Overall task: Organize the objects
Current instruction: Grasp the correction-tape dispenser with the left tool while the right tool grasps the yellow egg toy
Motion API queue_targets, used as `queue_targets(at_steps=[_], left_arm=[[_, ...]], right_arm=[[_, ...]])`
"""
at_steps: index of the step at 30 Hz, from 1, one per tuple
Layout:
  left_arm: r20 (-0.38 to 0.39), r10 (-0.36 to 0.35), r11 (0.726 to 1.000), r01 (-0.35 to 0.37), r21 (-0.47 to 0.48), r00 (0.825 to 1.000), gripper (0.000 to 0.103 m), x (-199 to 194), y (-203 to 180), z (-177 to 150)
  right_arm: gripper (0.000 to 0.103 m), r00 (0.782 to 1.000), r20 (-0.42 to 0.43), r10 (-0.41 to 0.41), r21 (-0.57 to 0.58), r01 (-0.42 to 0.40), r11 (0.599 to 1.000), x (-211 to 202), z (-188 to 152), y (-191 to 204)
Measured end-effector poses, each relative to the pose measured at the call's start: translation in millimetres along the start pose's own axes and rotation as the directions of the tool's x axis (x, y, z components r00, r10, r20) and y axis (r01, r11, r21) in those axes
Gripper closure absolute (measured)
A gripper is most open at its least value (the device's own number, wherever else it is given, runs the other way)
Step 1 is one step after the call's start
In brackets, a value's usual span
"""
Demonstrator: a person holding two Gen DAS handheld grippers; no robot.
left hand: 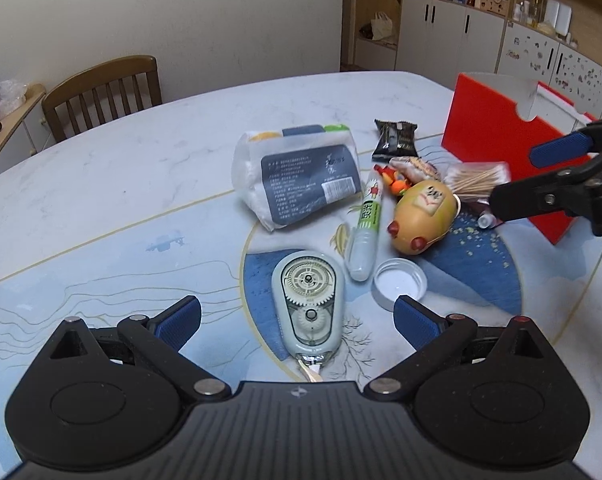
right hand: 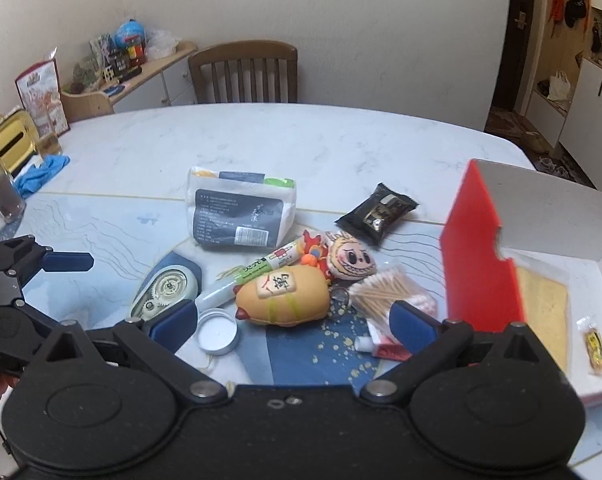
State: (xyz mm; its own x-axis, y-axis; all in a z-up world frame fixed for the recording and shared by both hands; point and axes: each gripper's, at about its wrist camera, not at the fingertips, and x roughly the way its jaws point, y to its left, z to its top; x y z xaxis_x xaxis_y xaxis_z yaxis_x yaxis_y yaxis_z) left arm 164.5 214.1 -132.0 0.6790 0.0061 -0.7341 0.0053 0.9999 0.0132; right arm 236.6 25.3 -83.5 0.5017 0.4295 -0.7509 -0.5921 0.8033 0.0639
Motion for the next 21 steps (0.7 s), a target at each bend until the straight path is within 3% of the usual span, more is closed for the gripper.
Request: queue_targets(at_steps=[21], left_arm=[[-0.018, 0.045, 0.999, -0.045, 0.0, 0.999, 0.001, 43.4, -0.2, -8.0]], right_arm=[[0.004, 0.995, -0.1, -0.02, -0.082, 0.012, 0.997, 66.5, 6.2, 12.0]])
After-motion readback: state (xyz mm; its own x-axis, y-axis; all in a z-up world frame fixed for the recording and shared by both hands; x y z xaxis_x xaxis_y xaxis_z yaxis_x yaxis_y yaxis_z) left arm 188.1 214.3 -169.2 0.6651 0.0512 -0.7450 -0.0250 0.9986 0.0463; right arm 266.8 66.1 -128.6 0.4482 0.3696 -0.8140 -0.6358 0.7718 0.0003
